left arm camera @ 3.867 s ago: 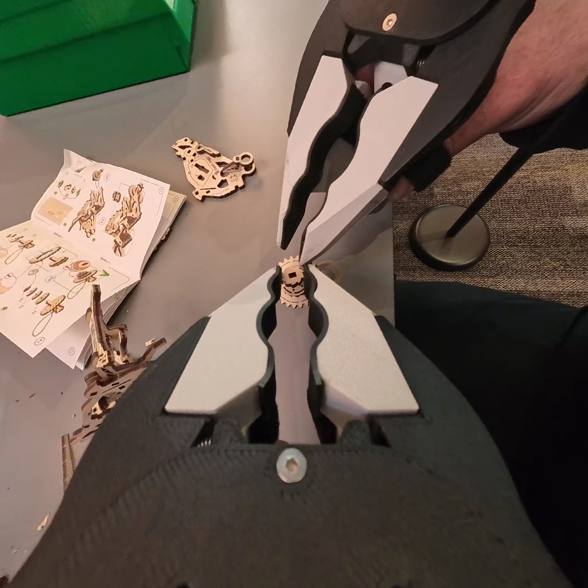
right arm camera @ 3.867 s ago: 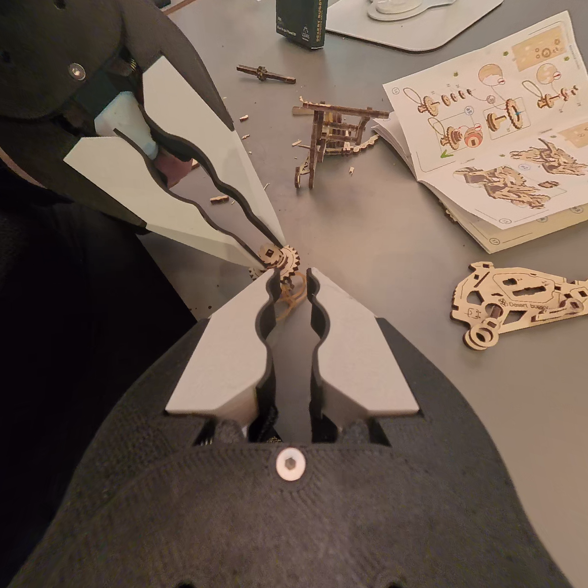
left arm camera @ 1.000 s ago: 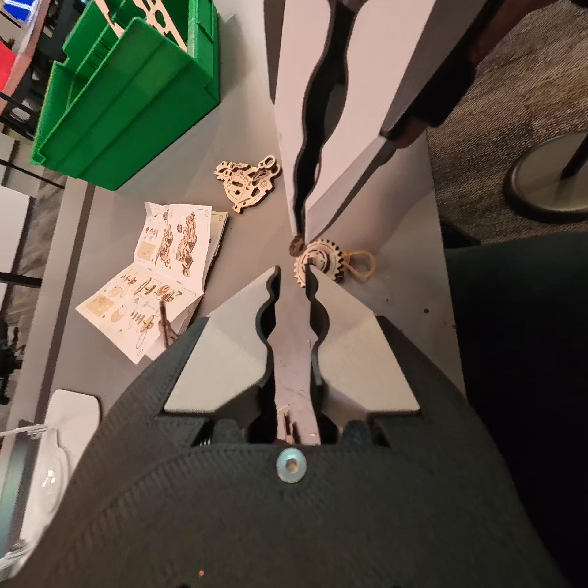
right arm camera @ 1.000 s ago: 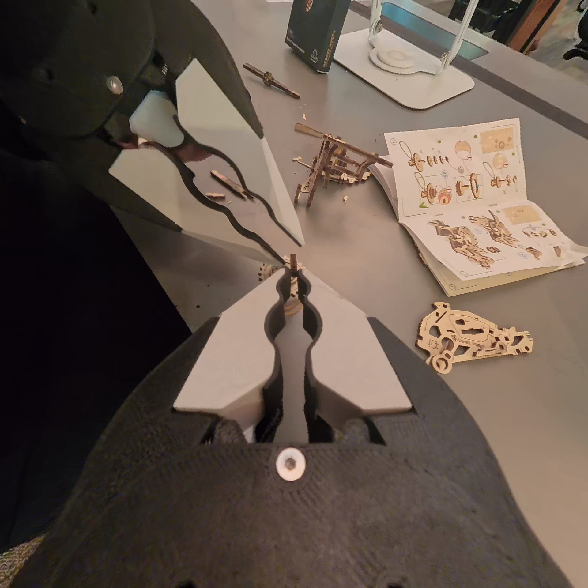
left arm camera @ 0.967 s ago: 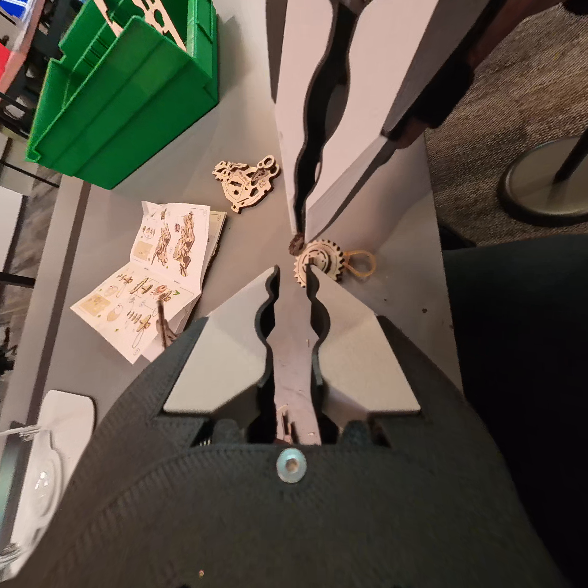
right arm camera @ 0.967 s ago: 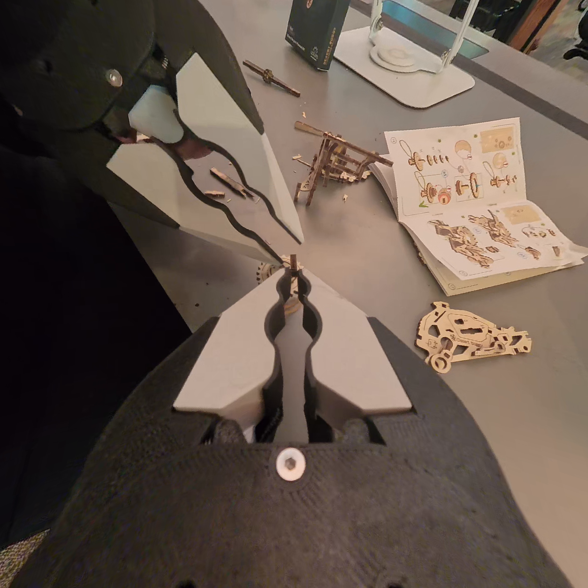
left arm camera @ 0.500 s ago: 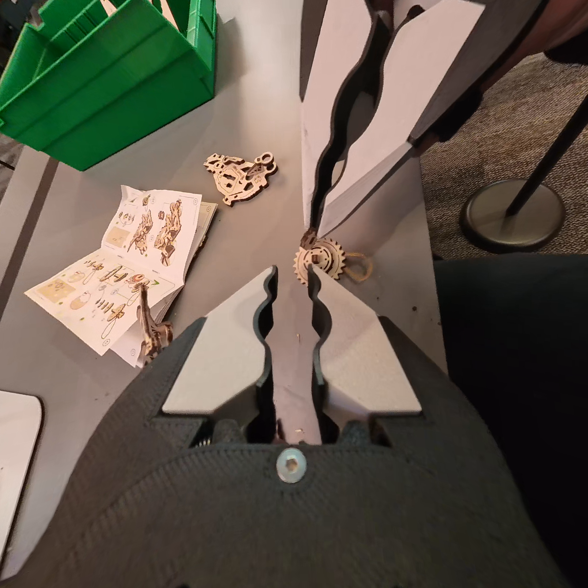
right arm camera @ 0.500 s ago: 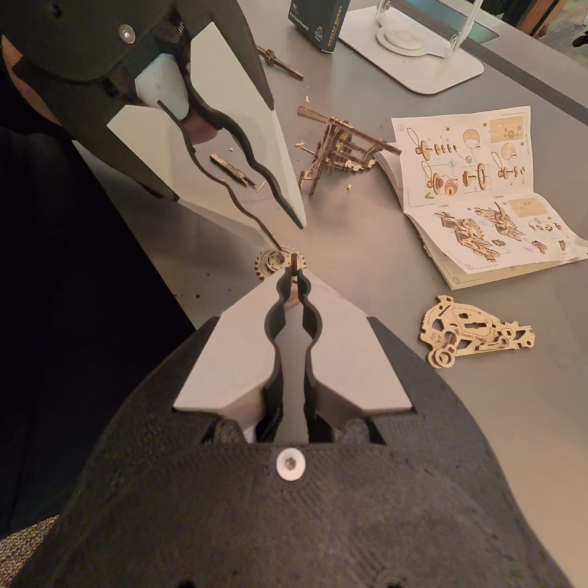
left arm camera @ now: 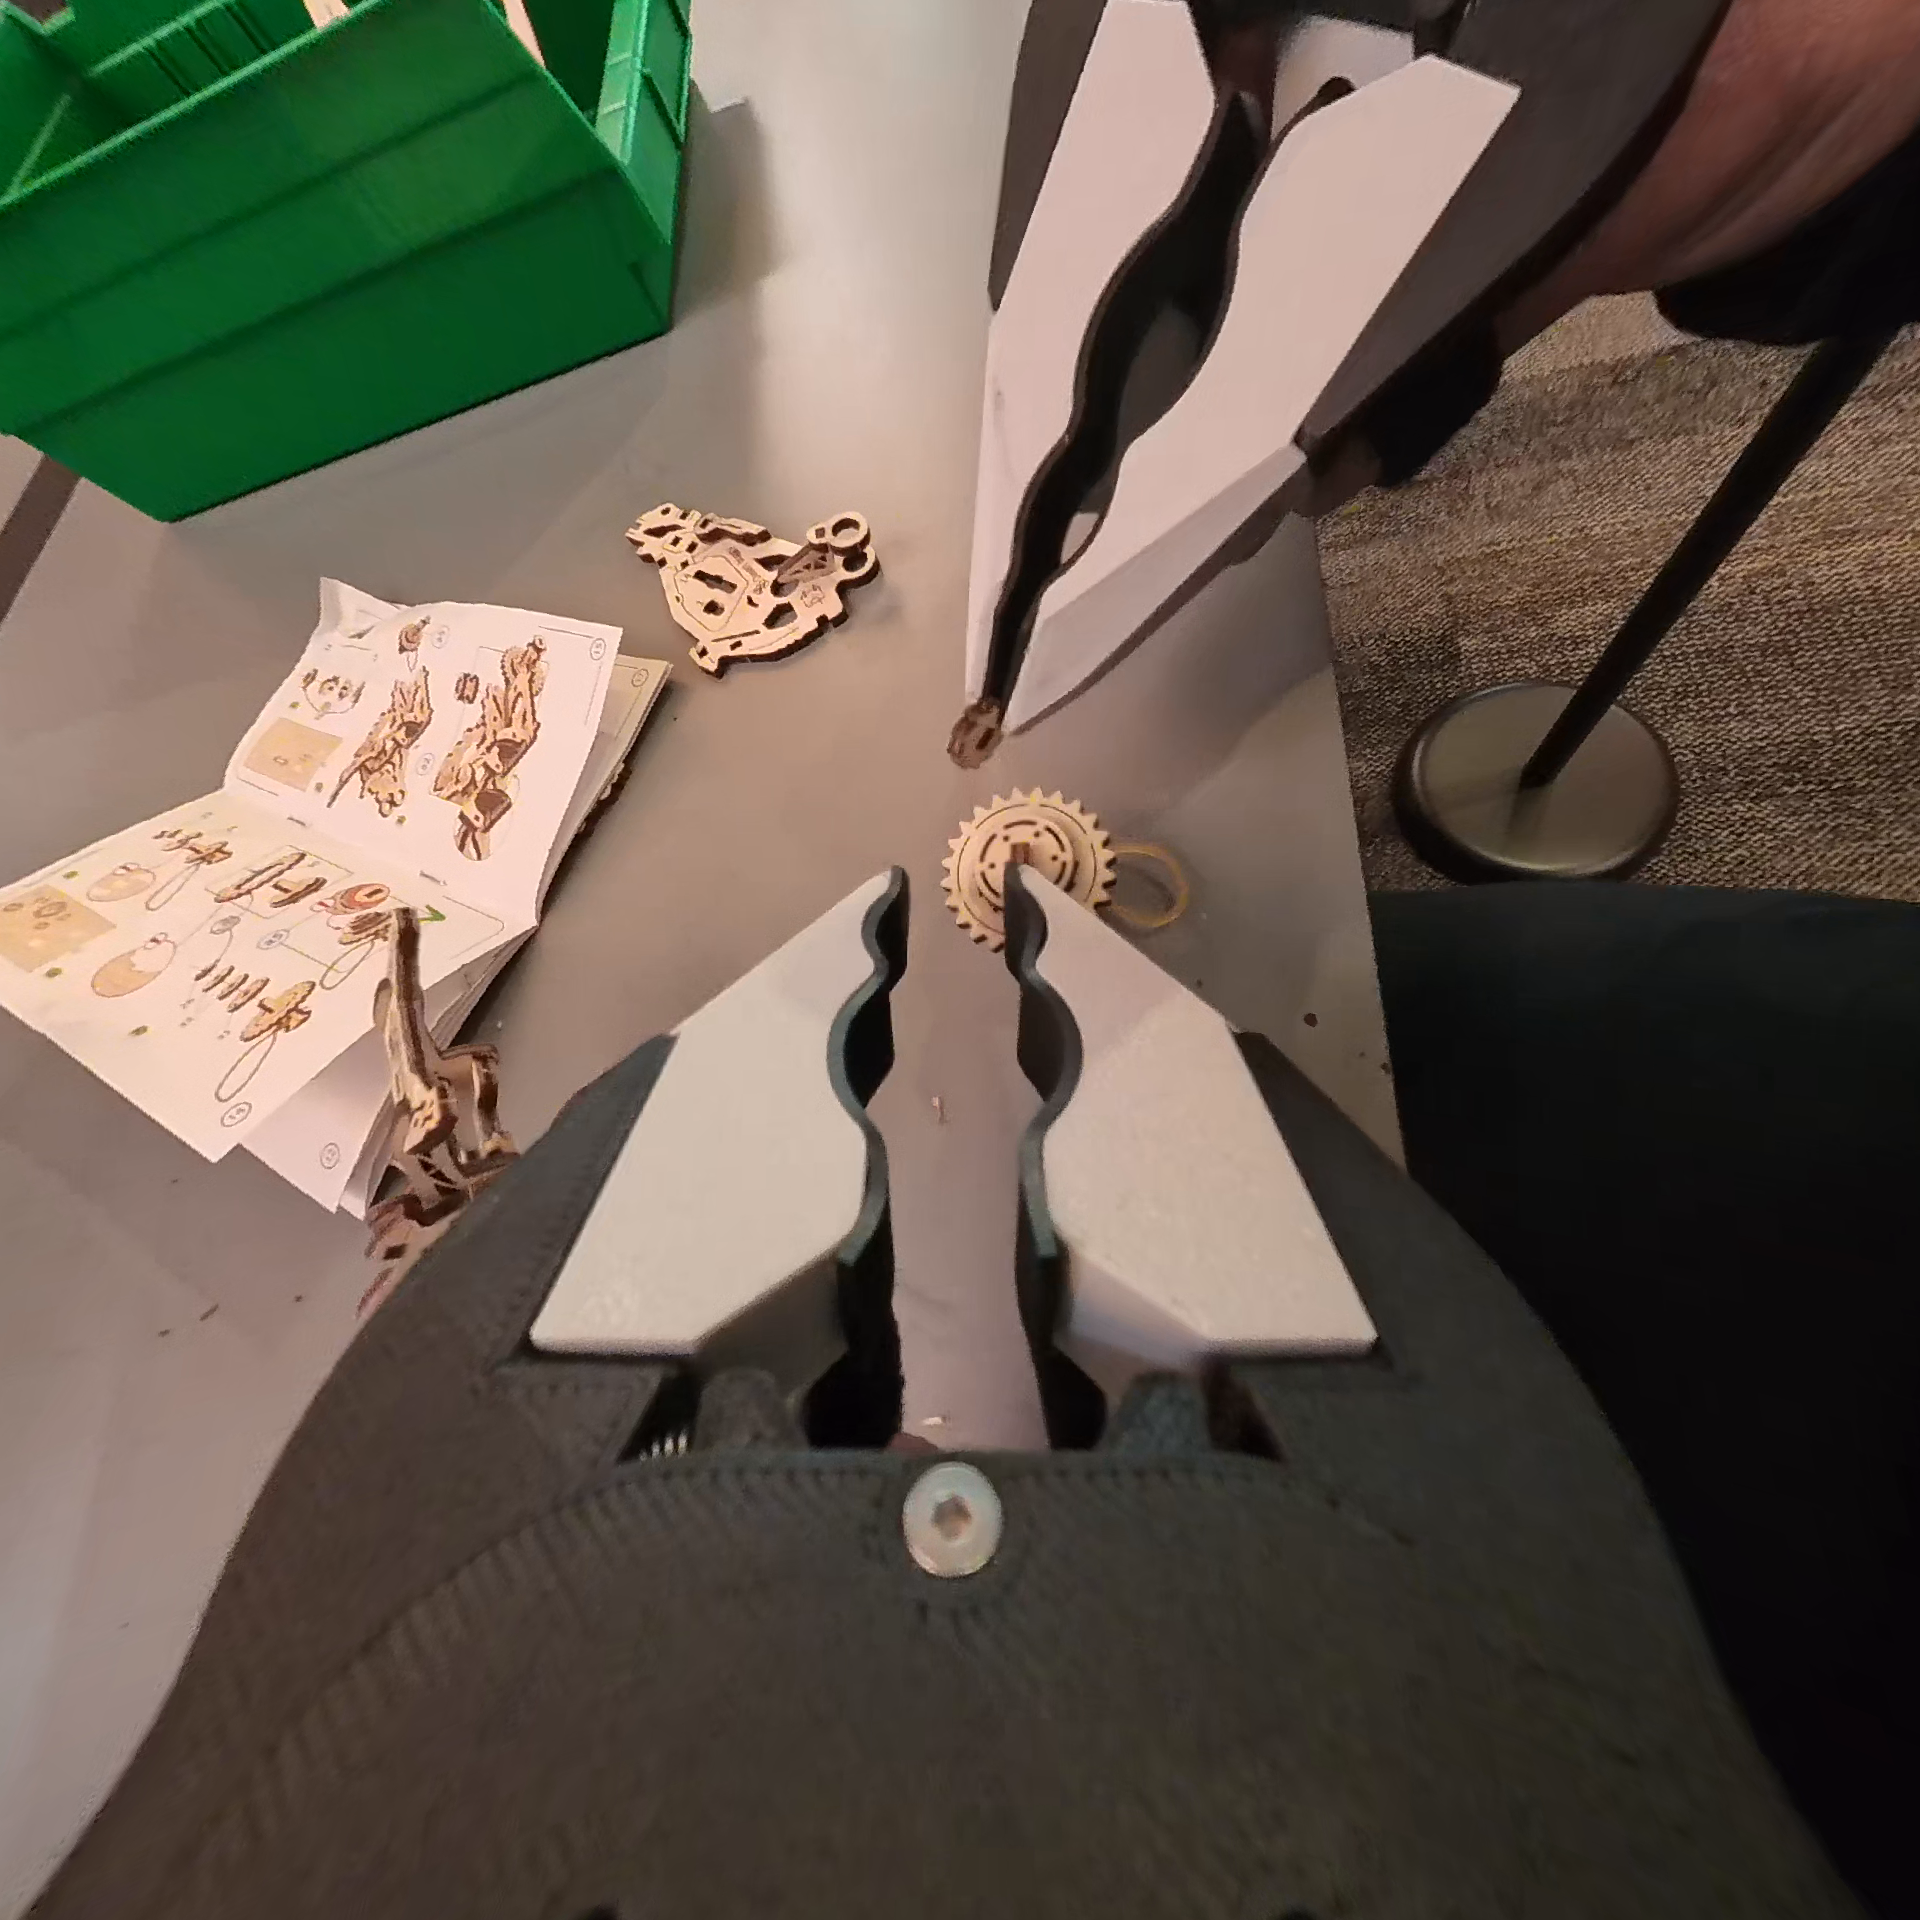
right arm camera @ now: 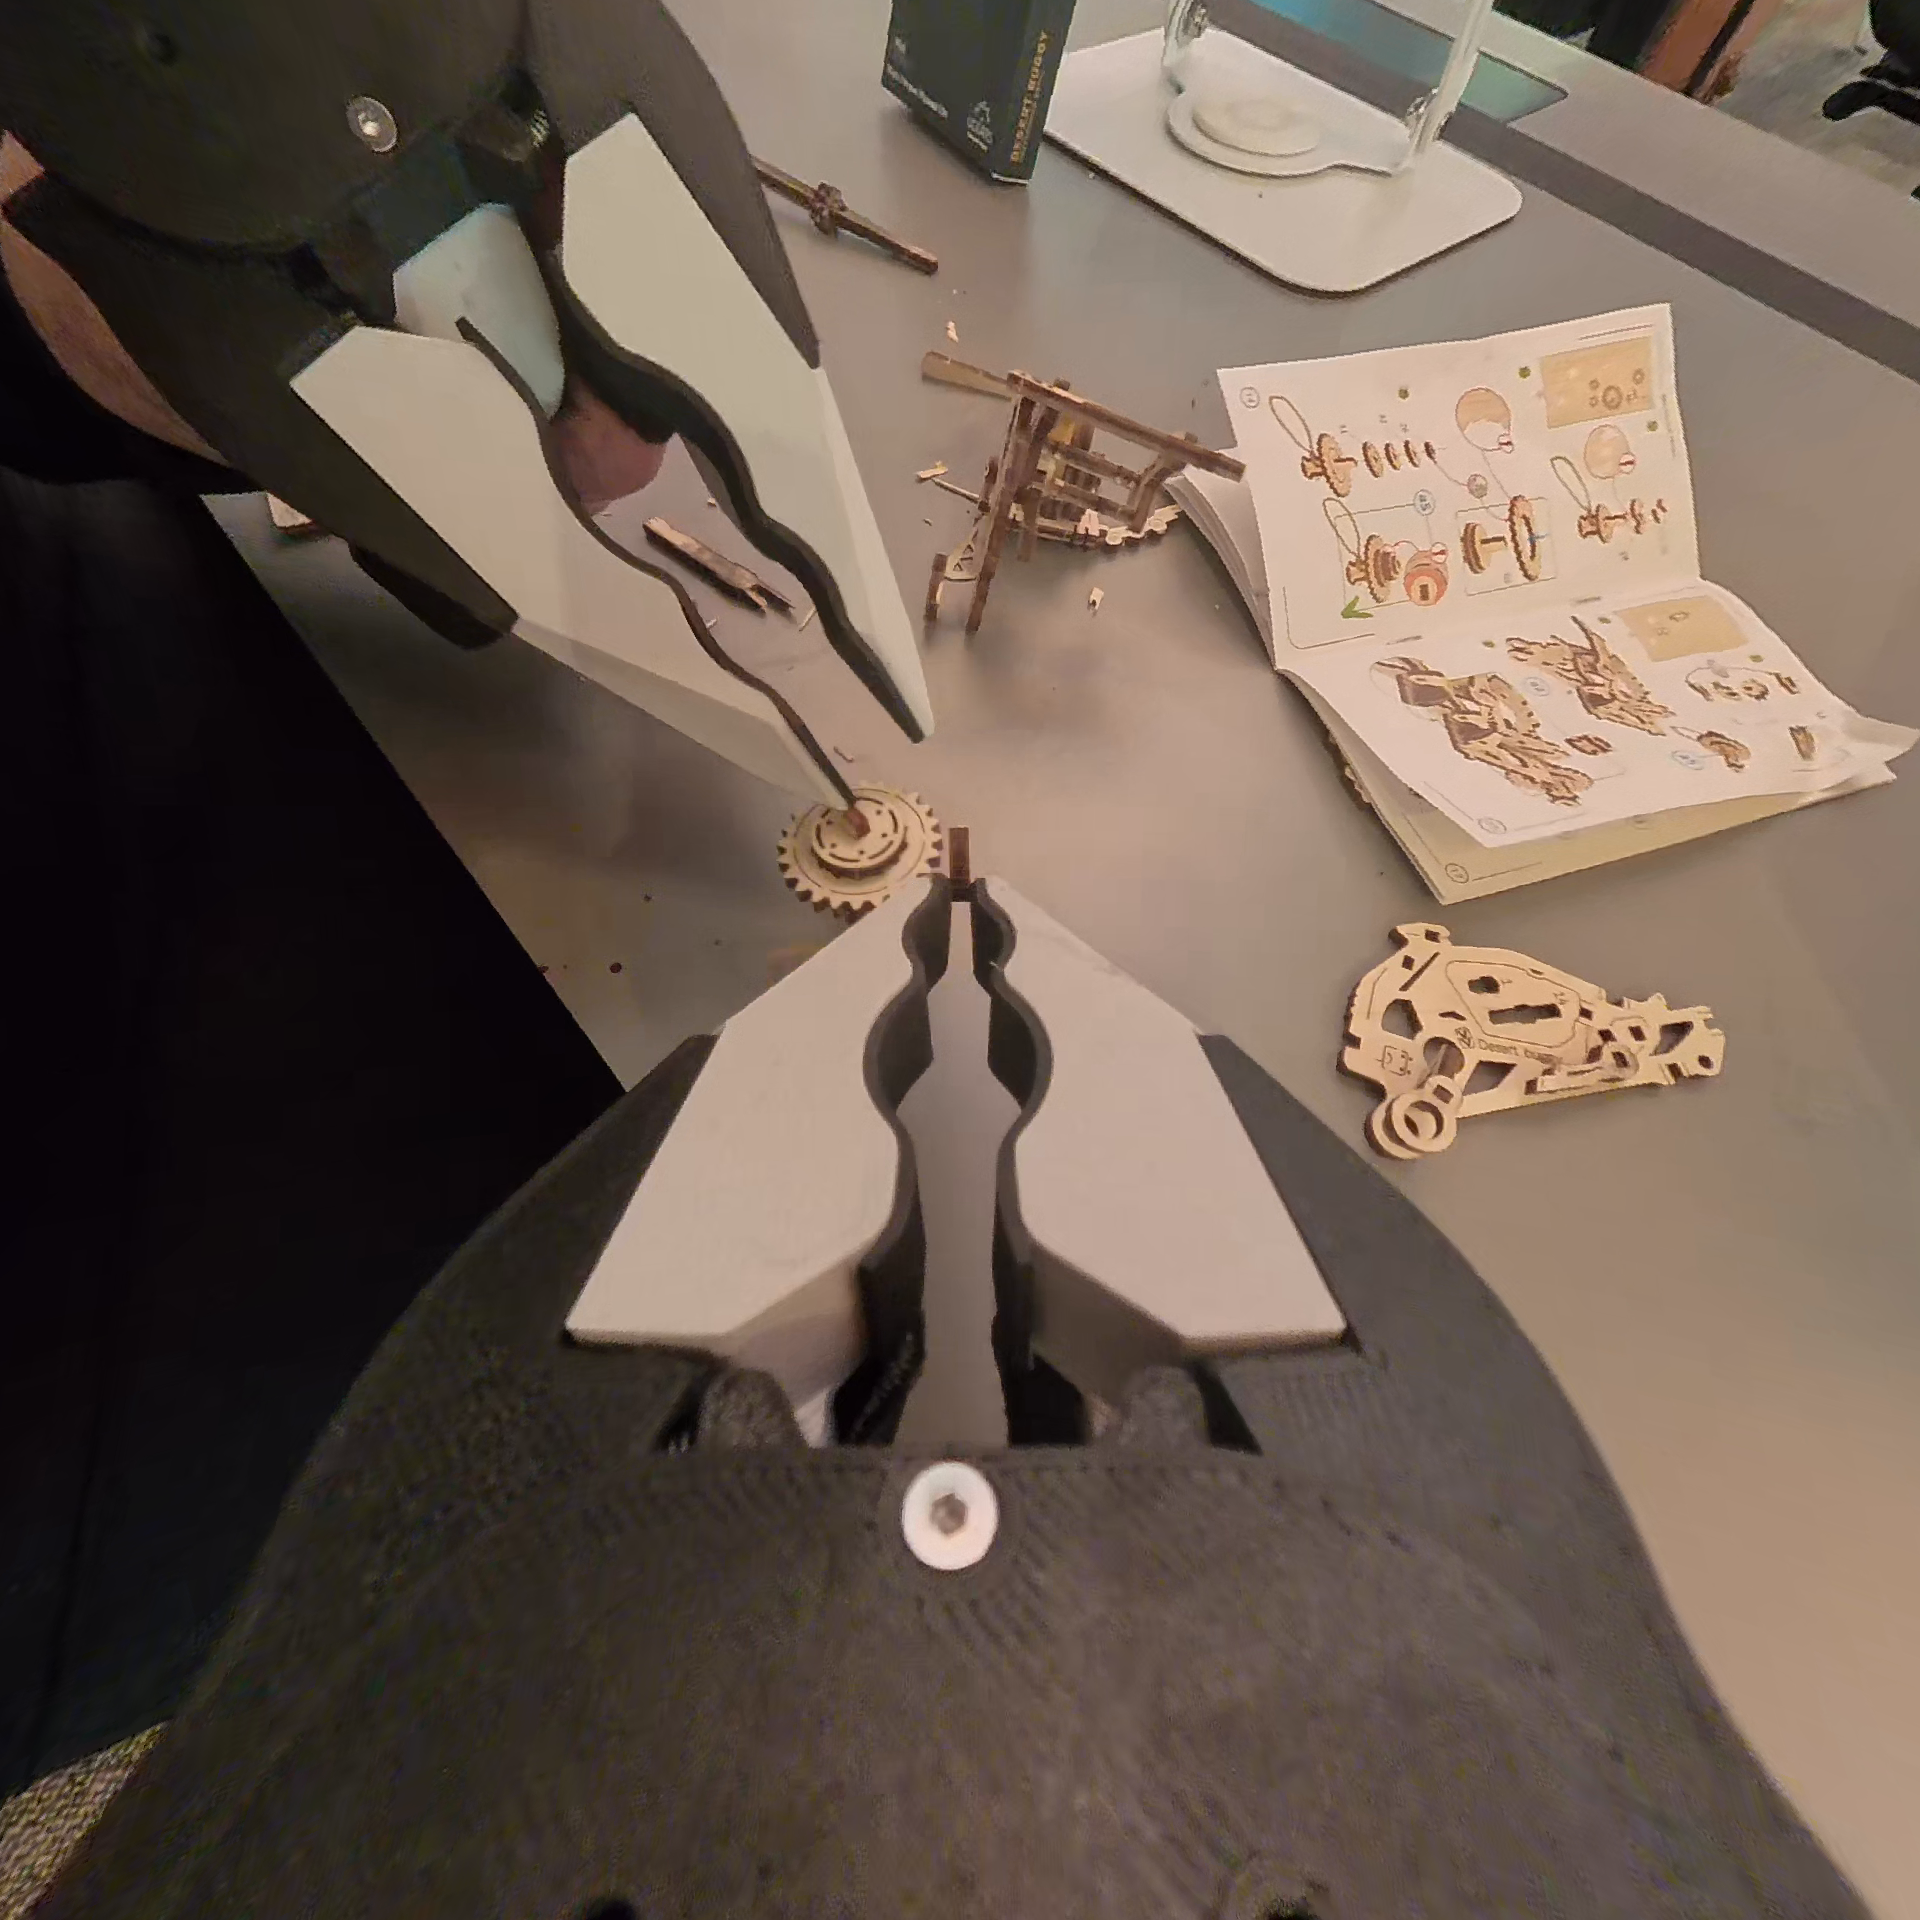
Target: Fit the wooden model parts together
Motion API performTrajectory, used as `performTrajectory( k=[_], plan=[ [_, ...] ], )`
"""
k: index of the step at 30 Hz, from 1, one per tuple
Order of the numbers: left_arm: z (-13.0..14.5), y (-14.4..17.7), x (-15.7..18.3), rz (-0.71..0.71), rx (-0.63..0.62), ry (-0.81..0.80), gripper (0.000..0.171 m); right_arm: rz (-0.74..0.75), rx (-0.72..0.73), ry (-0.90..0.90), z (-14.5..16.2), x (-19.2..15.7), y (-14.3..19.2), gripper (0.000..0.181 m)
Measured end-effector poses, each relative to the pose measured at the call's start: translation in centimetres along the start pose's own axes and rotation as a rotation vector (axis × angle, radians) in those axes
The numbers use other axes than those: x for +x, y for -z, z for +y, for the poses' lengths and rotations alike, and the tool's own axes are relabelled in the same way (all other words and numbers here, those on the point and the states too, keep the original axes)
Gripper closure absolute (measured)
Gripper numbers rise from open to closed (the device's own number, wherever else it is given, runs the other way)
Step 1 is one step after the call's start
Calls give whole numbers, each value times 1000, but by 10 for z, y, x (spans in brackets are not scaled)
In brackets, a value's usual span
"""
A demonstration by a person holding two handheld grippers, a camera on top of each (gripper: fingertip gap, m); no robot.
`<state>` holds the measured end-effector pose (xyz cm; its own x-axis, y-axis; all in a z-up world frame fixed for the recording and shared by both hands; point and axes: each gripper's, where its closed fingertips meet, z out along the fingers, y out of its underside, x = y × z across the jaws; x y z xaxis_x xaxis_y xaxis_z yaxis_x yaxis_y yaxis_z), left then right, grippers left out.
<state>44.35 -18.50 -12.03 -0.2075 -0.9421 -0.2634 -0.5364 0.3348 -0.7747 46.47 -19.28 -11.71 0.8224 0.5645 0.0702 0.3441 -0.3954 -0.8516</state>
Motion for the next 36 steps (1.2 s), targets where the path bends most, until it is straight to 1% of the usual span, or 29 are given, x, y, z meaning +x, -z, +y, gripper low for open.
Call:
performTrajectory(
  k=[3, 6, 8, 10, 11, 12, 15, 17, 19, 22, 30, 36],
  plan=[
    [0, 0, 0, 8, 0, 21, 156, 20, -24, -5, 7, 5, 1, 181],
    [1, 0, -1, 2, -5, 14, 156, 64, -98, 12, 26, 12, -1, 181],
    [1, 0, -1, 3, -8, 12, 157, 68, -123, -6, 36, 13, -3, 180],
    [-1, -2, -1, 1, -10, 5, 158, 73, -130, -41, 41, 15, -3, 160],
    [-1, -2, 0, 5, -10, 0, 159, 77, -108, -55, 38, 16, -1, 154],
    [-2, -3, 0, 4, -13, -4, 160, 80, -71, -62, 31, 17, 2, 152],
    [-3, -4, 1, 10, -18, -11, 162, 20, 40, -42, 5, 4, 9, 157],
    [-3, -5, 2, 18, -16, -15, 163, -41, 41, -43, -2, -8, 4, 157],
    [-3, -6, 4, 25, -15, -16, 166, -70, 30, -46, -2, -14, -5, 158],
    [-3, -6, 6, 33, -14, -18, 171, -79, 31, -54, -1, -16, -11, 169],
    [-4, -8, 6, 36, 19, -2, 171, -113, 55, -129, 1, -14, -11, 169],
    [-2, -9, 6, 38, 18, 14, 171, -119, 42, -128, 2, -14, -12, 169]
  ],
)
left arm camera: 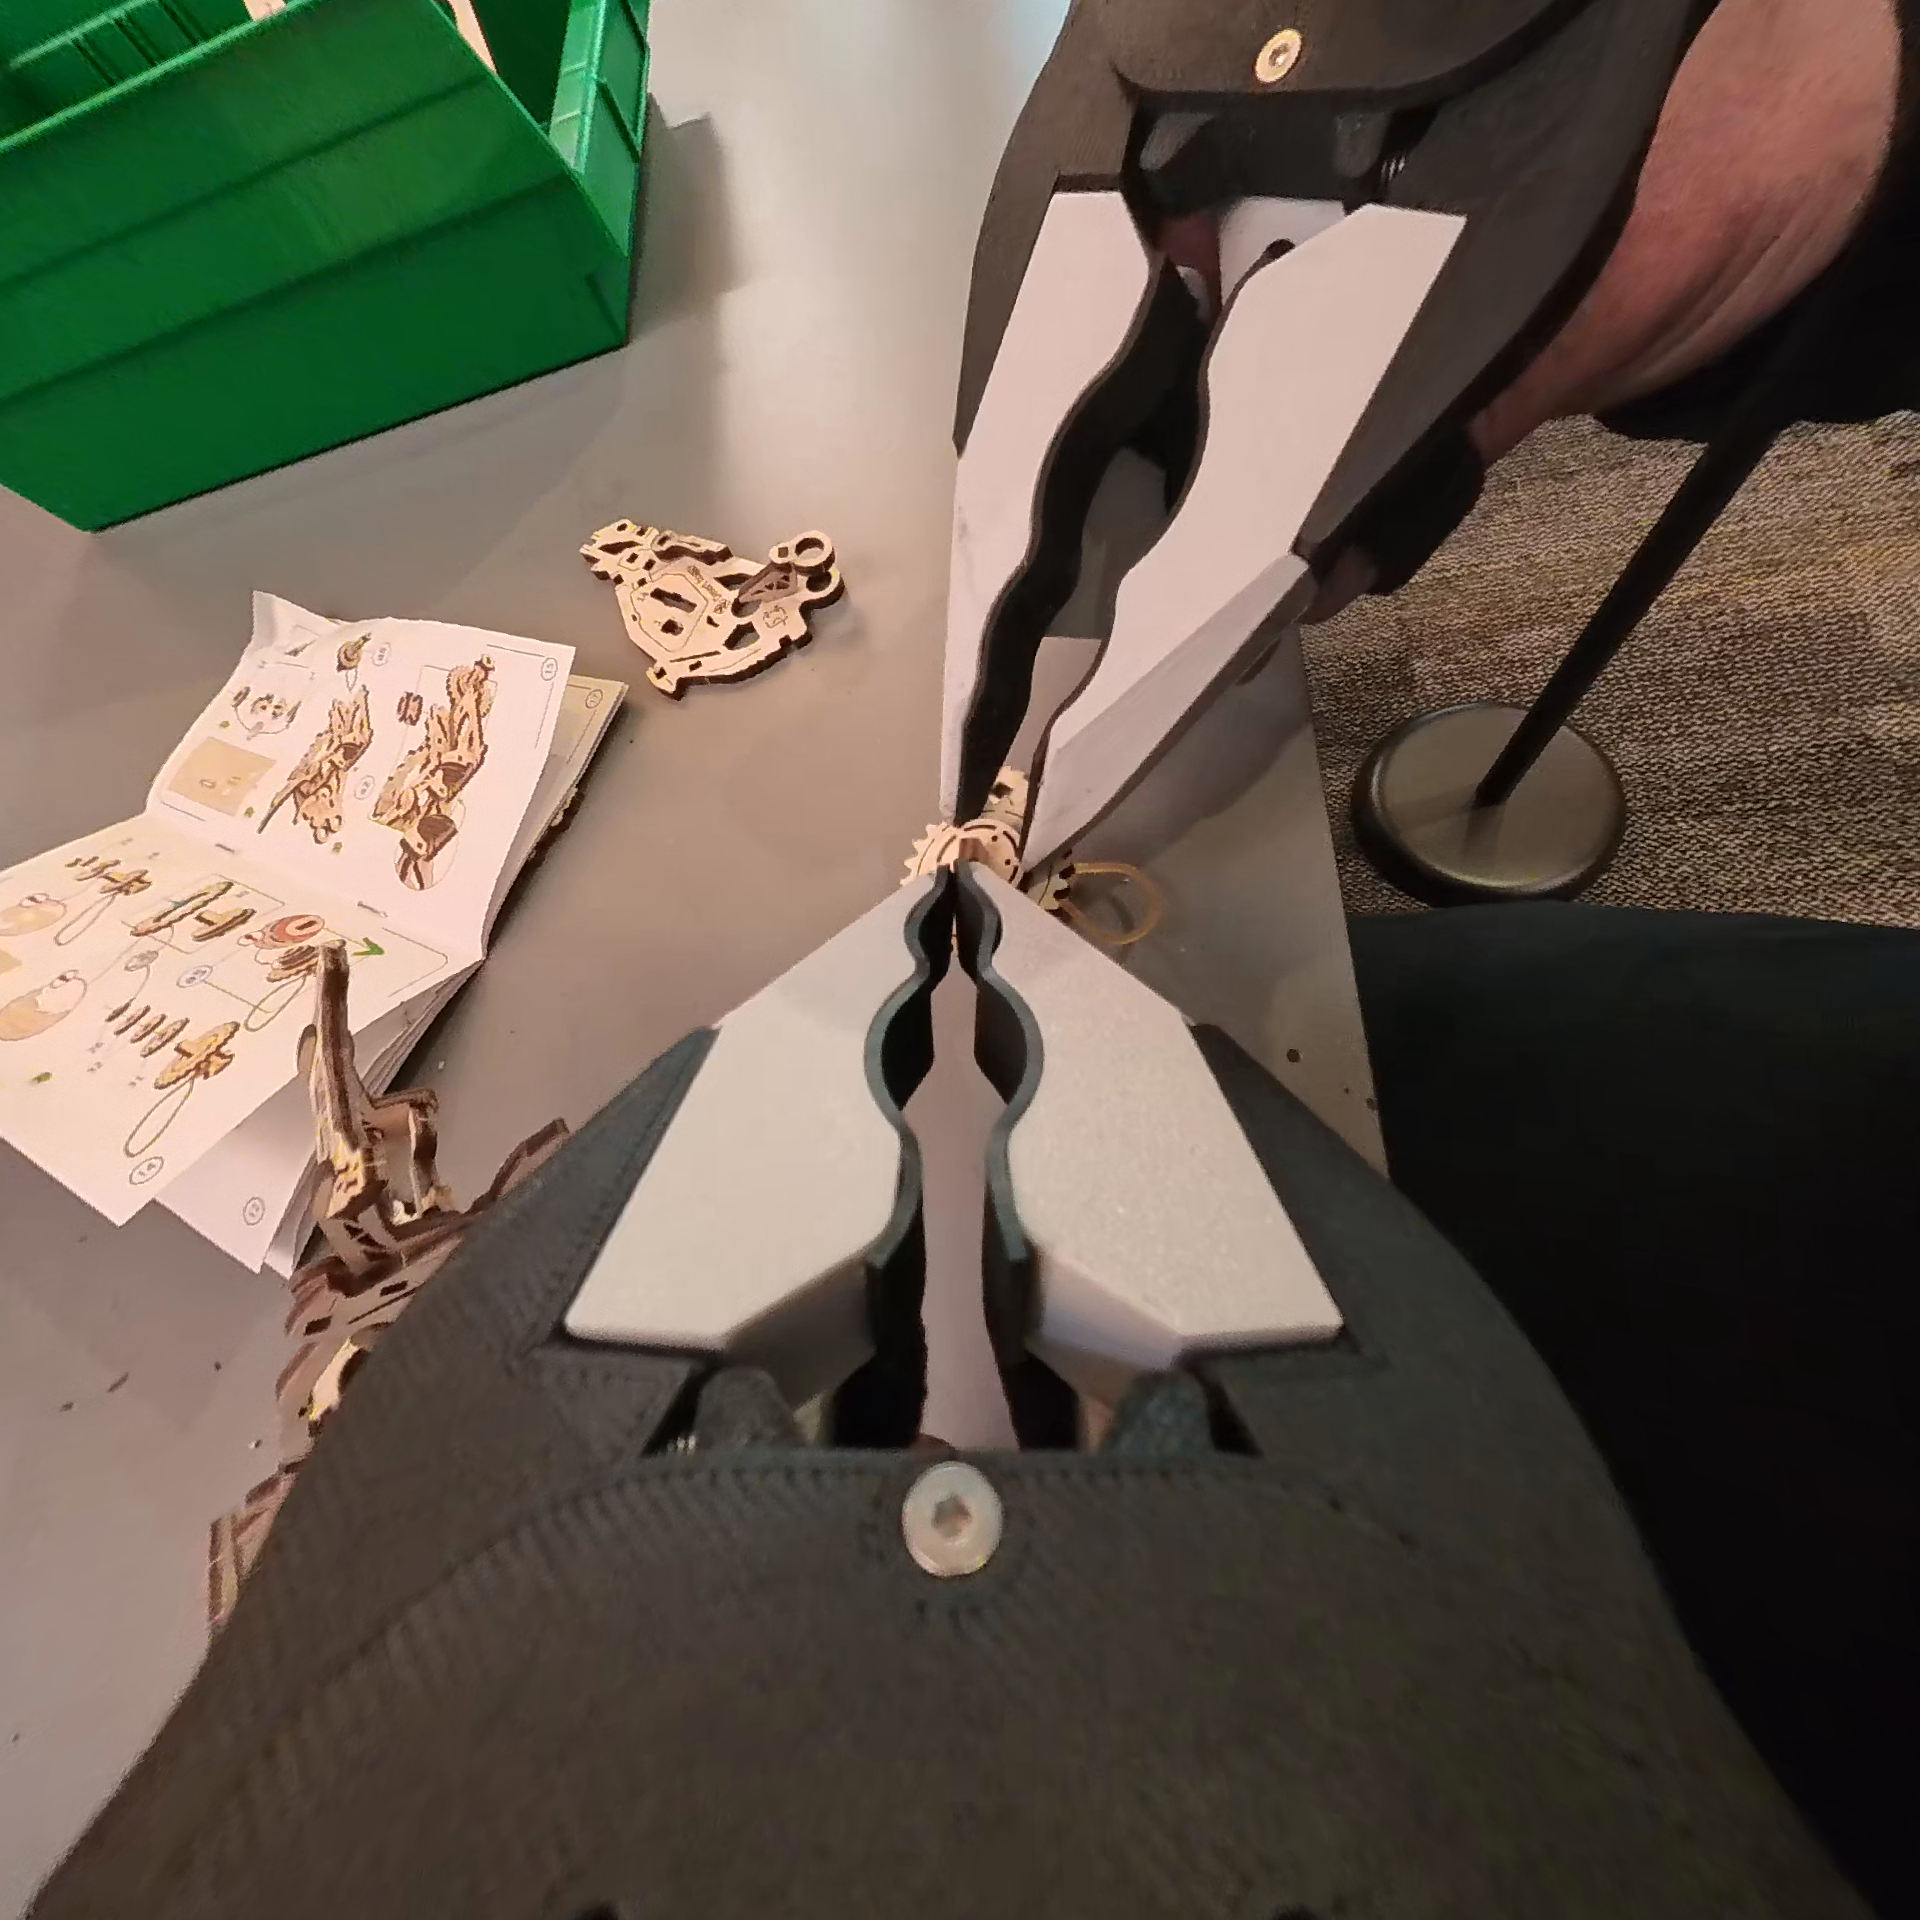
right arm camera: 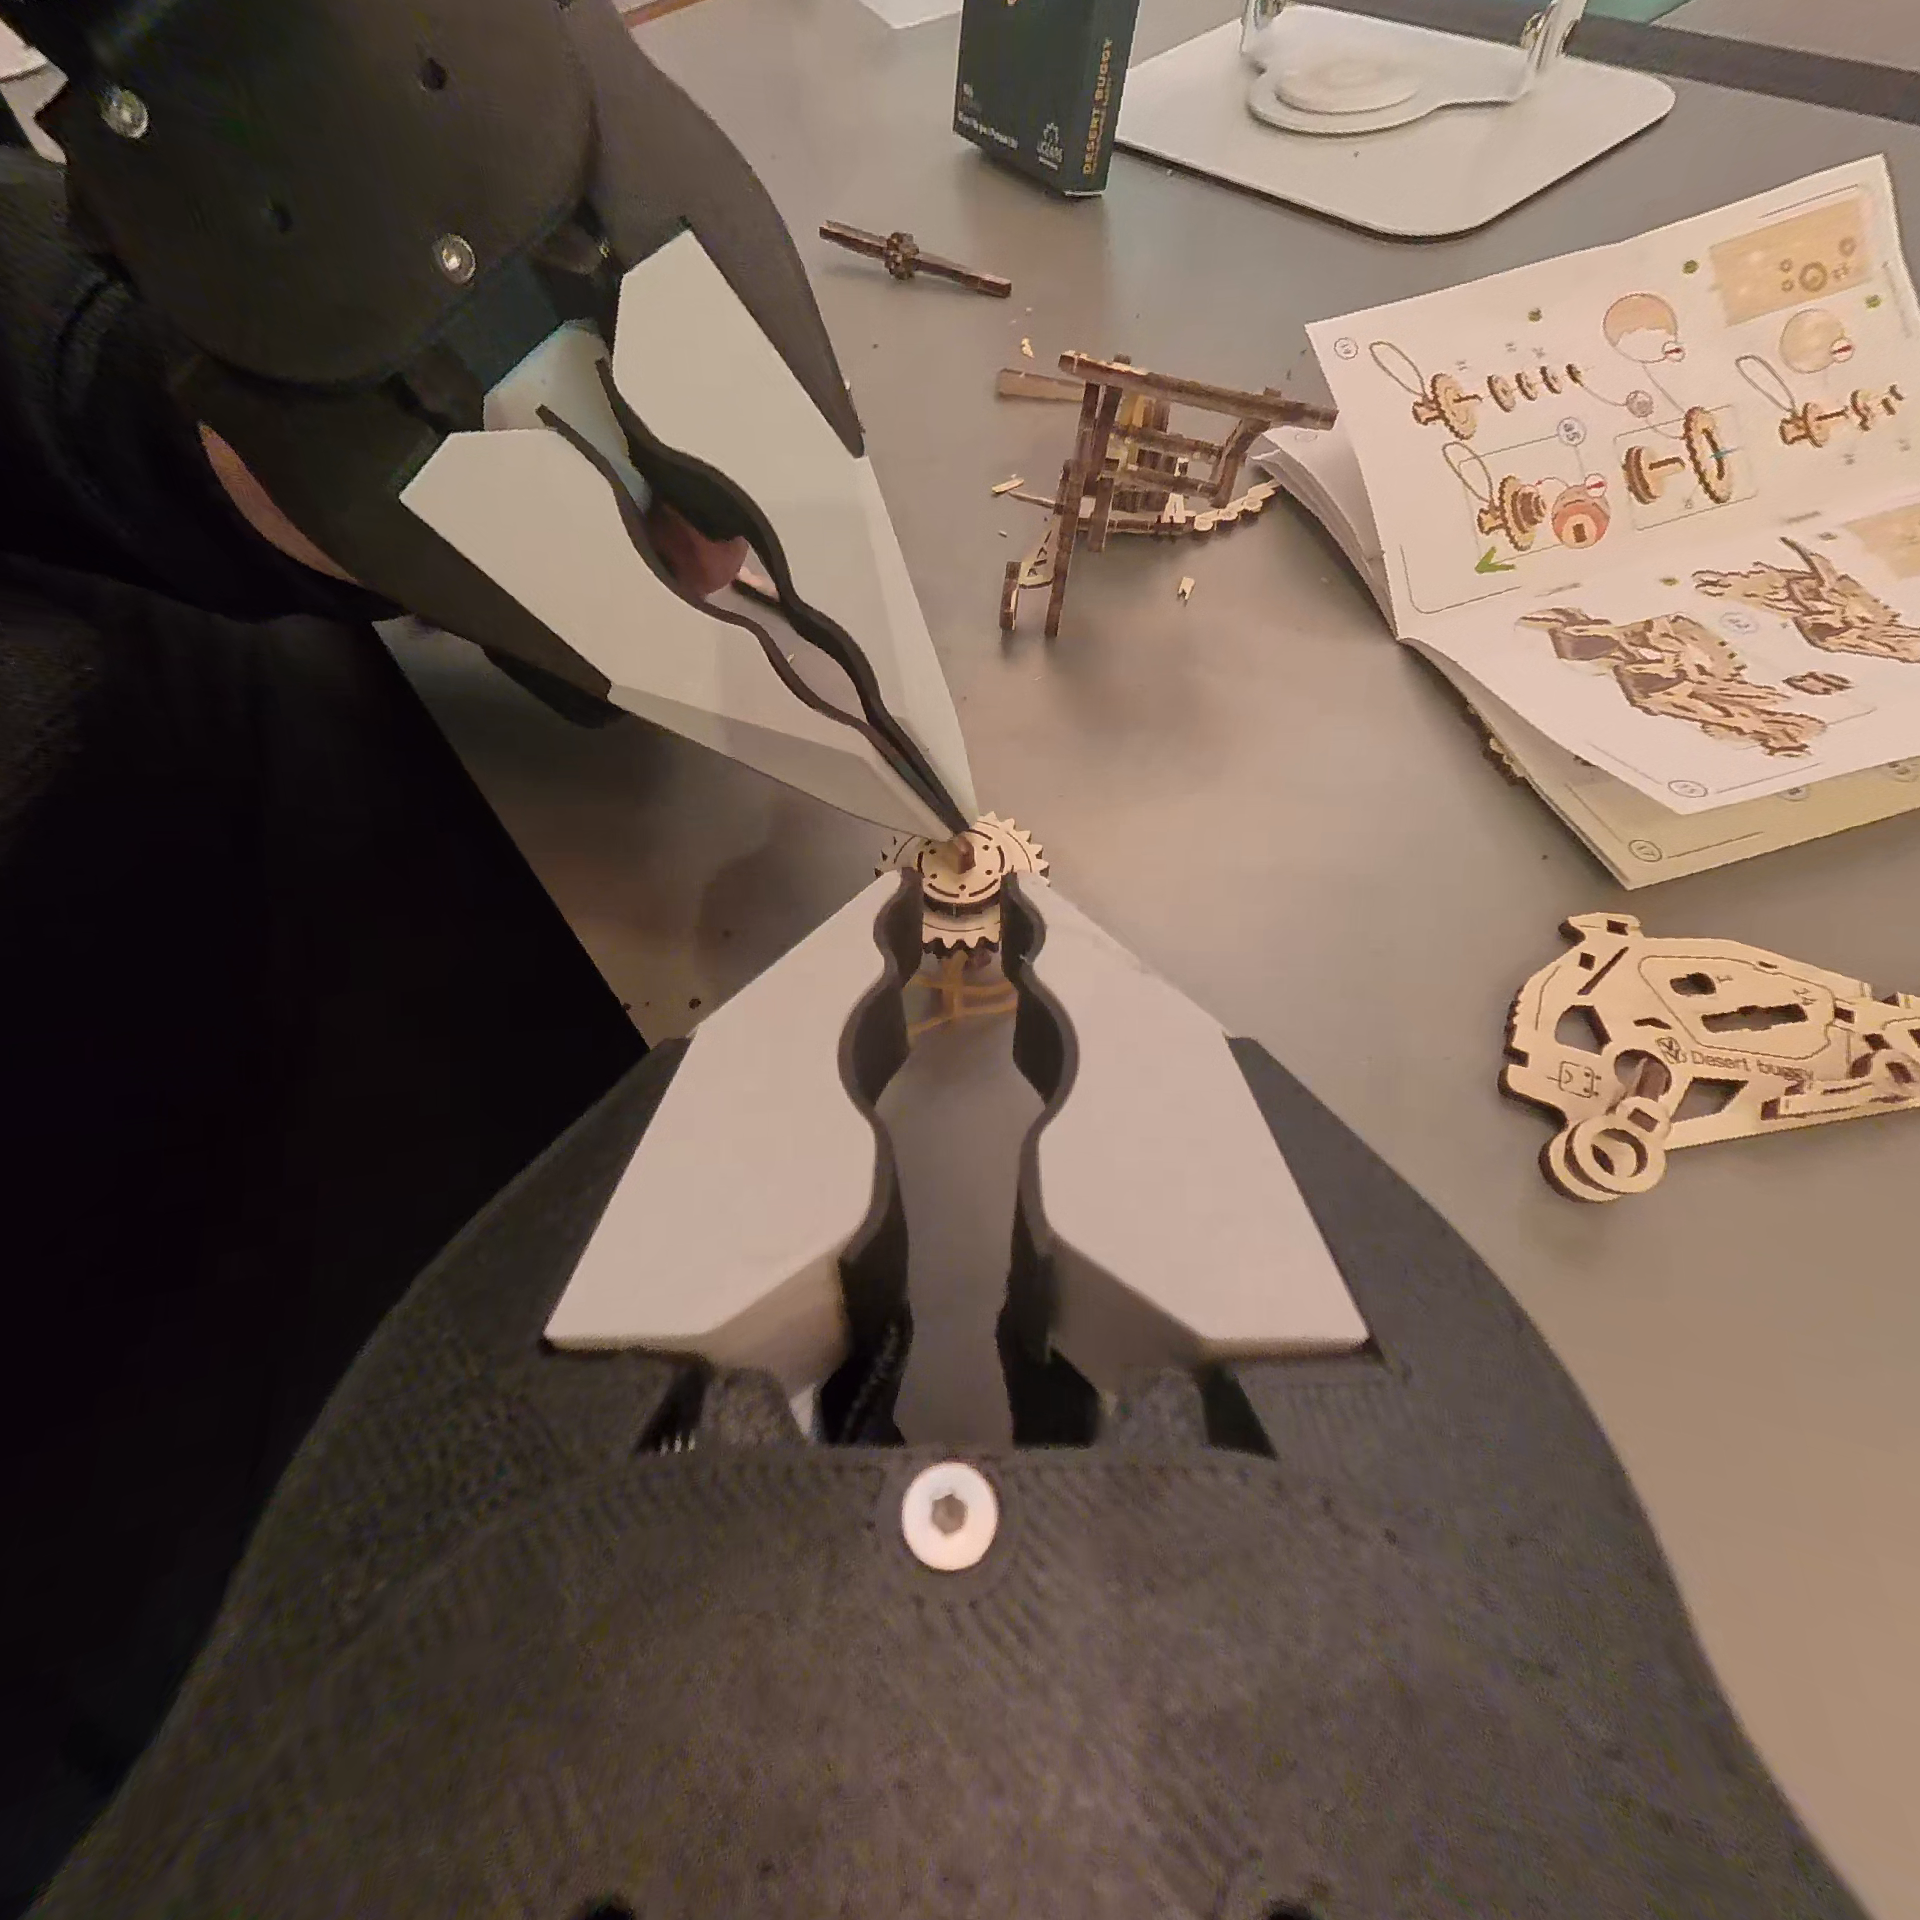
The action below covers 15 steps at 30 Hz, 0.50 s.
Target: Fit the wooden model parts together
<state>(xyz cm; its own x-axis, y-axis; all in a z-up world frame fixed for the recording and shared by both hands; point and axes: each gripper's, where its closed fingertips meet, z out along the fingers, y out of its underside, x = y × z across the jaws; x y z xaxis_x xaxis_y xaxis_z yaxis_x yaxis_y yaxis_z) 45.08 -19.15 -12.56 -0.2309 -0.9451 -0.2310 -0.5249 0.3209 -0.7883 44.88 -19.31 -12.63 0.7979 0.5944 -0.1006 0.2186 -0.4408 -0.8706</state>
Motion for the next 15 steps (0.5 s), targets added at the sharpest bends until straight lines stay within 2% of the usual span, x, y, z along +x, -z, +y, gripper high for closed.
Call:
performTrajectory(
  k=[15],
  plan=[
    [1, 0, 0, -19, 28, 7, 171, 14, 0, 13, 1, 1, 0, 169]
  ],
)
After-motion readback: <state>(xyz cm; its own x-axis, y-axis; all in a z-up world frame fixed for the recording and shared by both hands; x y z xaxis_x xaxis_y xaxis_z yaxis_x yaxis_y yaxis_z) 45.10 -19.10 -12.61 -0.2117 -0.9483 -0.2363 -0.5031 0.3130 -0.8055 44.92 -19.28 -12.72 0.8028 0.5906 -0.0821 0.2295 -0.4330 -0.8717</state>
